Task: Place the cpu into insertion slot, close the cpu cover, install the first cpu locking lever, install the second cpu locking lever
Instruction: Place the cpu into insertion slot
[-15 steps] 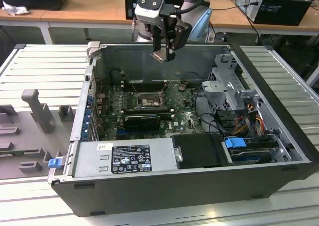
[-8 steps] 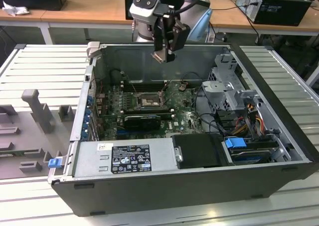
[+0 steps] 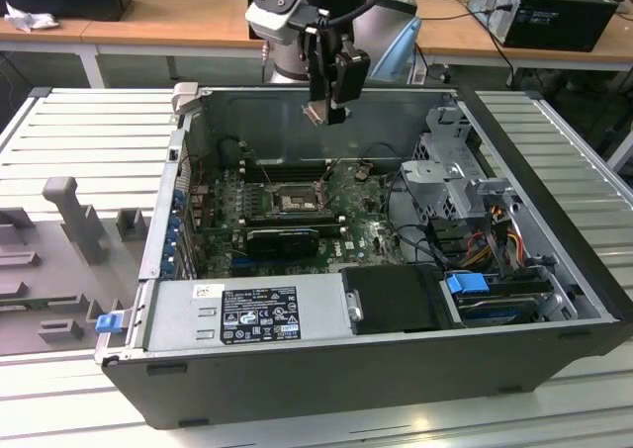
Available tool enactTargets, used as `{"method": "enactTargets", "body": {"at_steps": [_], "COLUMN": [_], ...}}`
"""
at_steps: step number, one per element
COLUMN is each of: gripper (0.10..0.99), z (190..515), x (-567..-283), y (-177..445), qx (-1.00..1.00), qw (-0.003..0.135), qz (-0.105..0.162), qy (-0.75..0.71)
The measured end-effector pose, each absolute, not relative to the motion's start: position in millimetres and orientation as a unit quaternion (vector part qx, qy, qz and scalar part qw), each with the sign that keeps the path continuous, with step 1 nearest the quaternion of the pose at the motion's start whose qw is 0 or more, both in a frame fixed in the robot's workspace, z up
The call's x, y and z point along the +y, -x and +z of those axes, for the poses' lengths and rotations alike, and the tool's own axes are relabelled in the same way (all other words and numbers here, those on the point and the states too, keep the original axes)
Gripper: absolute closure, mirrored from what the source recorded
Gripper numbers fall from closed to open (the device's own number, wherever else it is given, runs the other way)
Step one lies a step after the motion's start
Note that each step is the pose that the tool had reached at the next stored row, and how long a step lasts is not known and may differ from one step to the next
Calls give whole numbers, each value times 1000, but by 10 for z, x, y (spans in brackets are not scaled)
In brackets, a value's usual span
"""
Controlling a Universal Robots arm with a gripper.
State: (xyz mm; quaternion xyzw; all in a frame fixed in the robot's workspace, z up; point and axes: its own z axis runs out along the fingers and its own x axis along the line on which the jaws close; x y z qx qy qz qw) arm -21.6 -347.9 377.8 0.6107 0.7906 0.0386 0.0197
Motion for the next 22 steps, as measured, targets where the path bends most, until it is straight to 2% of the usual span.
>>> {"method": "enactTargets", "body": {"at_steps": [14,22], "gripper": [557,557], "z": [3778,3658], "x": [-3479,-3479], "y": [215,339], "qx": [686,707], "qw": [27,22], "qz": [33,31], "qy": [-726,-706]}}
